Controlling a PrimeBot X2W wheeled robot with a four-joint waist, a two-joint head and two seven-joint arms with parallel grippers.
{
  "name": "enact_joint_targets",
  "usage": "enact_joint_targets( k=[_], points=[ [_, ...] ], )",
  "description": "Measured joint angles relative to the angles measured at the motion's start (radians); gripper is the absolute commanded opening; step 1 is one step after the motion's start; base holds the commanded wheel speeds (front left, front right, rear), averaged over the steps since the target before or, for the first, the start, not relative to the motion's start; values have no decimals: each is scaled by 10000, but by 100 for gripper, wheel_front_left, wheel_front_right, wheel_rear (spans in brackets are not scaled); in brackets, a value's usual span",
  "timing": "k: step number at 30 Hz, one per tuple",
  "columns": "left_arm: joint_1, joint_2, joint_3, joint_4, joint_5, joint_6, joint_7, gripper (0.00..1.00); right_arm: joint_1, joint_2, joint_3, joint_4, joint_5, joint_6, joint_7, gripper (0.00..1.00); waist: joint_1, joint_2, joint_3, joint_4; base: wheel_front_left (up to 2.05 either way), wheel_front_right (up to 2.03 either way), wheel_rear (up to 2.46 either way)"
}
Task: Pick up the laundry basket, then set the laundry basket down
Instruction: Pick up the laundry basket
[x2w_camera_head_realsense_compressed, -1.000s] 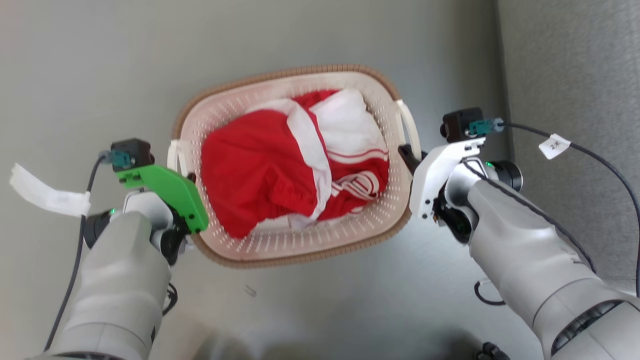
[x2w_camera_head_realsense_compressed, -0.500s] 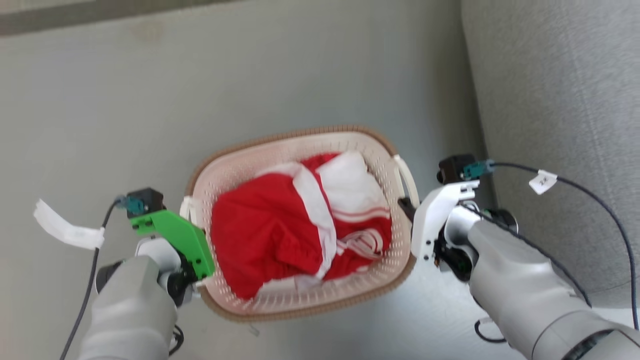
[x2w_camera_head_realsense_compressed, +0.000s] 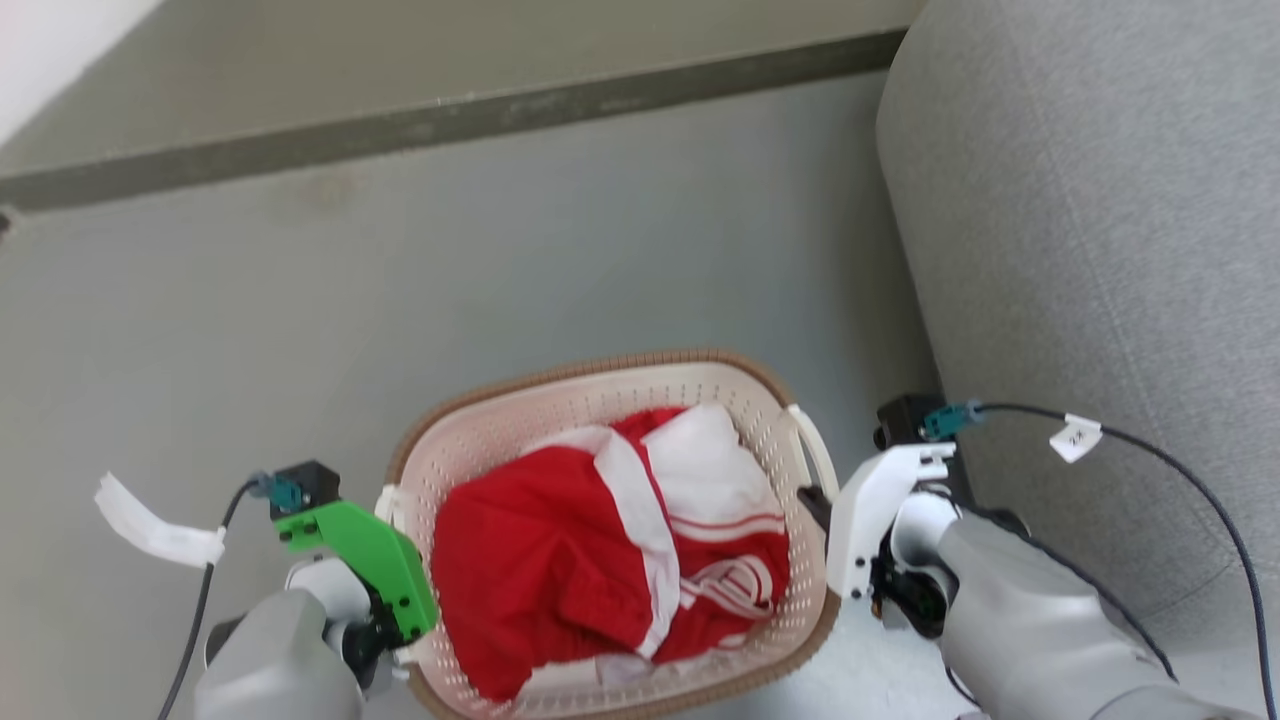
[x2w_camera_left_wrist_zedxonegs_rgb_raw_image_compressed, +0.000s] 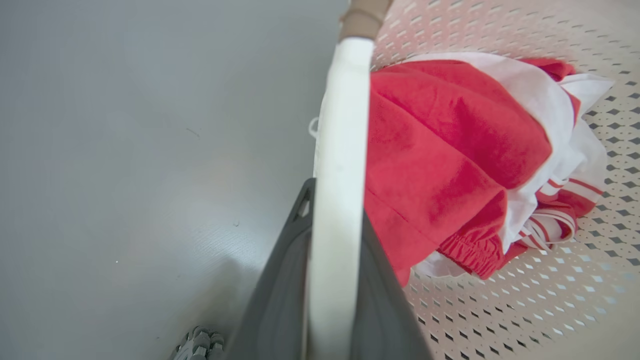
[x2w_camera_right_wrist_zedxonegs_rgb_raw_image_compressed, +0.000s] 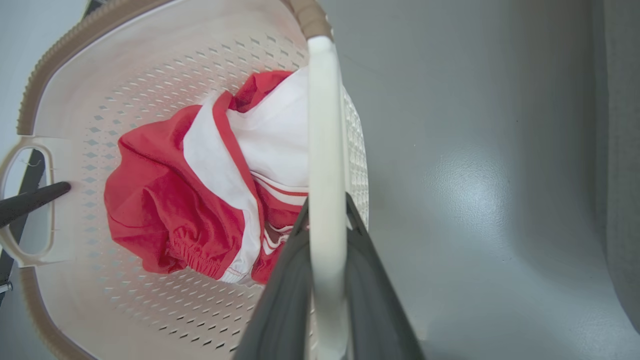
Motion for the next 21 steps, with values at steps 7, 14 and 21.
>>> enact_joint_targets(
  k=[7, 14, 21],
  points=[
    [526, -10, 8, 13, -82, 0, 157, 0, 552, 27, 82, 63, 291, 82, 88, 0, 0, 0, -783, -47, 0, 0, 0],
    [1035, -15, 2, 31, -111, 6, 259, 0, 1087, 67, 198, 111, 483, 88, 188, 0, 0, 0, -1495, -56, 0, 0, 0],
    [1620, -46, 0, 44, -251, 31, 349, 0, 1583, 113, 326, 249, 579, 90, 353, 0, 0, 0, -2131, -64, 0, 0, 0]
  ],
)
